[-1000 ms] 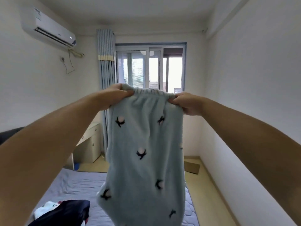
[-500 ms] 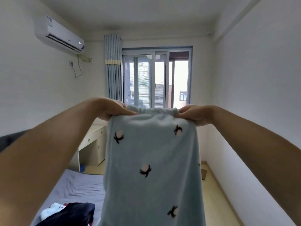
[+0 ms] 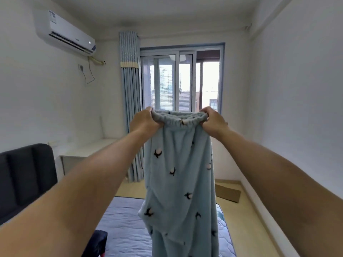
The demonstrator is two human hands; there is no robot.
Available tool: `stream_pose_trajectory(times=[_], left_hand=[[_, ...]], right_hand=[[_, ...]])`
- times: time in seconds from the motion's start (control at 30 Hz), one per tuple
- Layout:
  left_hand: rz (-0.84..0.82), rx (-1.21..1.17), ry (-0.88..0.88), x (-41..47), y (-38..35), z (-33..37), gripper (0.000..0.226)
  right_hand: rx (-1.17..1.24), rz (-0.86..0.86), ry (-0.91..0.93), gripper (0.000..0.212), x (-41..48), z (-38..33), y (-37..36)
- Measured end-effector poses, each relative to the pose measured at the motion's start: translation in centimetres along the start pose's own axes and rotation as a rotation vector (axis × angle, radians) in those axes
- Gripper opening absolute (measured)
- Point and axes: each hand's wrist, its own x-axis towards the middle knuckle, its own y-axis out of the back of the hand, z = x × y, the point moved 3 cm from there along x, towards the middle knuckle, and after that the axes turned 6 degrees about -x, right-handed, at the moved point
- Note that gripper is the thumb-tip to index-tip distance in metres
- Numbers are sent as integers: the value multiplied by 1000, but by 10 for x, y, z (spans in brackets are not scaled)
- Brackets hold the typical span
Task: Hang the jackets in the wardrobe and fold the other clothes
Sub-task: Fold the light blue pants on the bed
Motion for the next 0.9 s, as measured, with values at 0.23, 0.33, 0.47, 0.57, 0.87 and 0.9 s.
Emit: stream_pose_trajectory(times=[0.23, 0.33, 0.47, 0.57, 0.87, 0.9], left_hand=[[-259, -179, 15, -41, -14, -24, 39], [-444, -118, 57, -88, -21, -45, 38], [-688, -273, 151, -174, -36, -75, 34], [-729, -106, 51, -258, -37, -102, 24], [-1033, -327, 292, -549, 29, -187, 26], [-1075, -368, 332, -570, 39, -192, 29]], right_hand=[[101, -176, 27, 37, -45, 24, -9], [61, -261, 16, 38, -93, 38, -26], [54, -365, -60, 36, -180, 58, -54], [9, -438, -141, 31, -270, 75, -78], [89, -771, -367, 29, -573, 32, -113], [99, -830, -374, 29, -595, 23, -112]])
